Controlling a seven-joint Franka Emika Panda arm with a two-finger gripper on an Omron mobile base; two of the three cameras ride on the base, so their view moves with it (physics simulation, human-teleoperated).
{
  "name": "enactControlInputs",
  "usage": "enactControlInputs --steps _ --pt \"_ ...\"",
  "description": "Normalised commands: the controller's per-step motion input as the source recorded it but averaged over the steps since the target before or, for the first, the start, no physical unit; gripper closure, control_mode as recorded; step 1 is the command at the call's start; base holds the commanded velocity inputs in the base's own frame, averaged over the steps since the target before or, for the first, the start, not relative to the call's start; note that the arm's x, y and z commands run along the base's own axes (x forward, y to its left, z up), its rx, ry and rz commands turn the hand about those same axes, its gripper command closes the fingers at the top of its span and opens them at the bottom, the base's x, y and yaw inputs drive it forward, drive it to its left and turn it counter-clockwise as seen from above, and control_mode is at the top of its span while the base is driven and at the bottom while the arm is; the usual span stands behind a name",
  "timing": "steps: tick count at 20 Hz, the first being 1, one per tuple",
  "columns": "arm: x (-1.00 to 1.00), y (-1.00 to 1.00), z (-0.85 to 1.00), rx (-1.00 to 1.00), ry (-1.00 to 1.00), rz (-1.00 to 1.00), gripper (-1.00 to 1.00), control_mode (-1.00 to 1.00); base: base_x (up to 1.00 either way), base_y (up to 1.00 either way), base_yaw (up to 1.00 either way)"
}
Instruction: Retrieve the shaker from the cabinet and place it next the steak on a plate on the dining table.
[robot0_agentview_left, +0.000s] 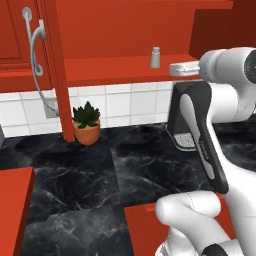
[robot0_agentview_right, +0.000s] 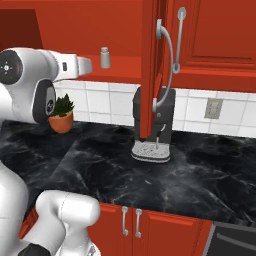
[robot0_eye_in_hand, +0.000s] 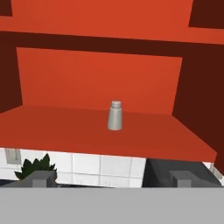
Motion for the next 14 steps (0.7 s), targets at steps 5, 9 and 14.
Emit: enactControlInputs --steps 5,9,14 --pt "0.4 0.0 0.0 0.0 -0.01 0.0 -1.0 -1.0 0.0 0.0 0.0" --pt "0.41 -0.01 0.0 0.0 0.0 0.0 -1.0 -1.0 0.0 0.0 0.0" --pt "0.38 -0.03 0.0 0.0 0.0 0.0 -1.0 -1.0 0.0 0.0 0.0"
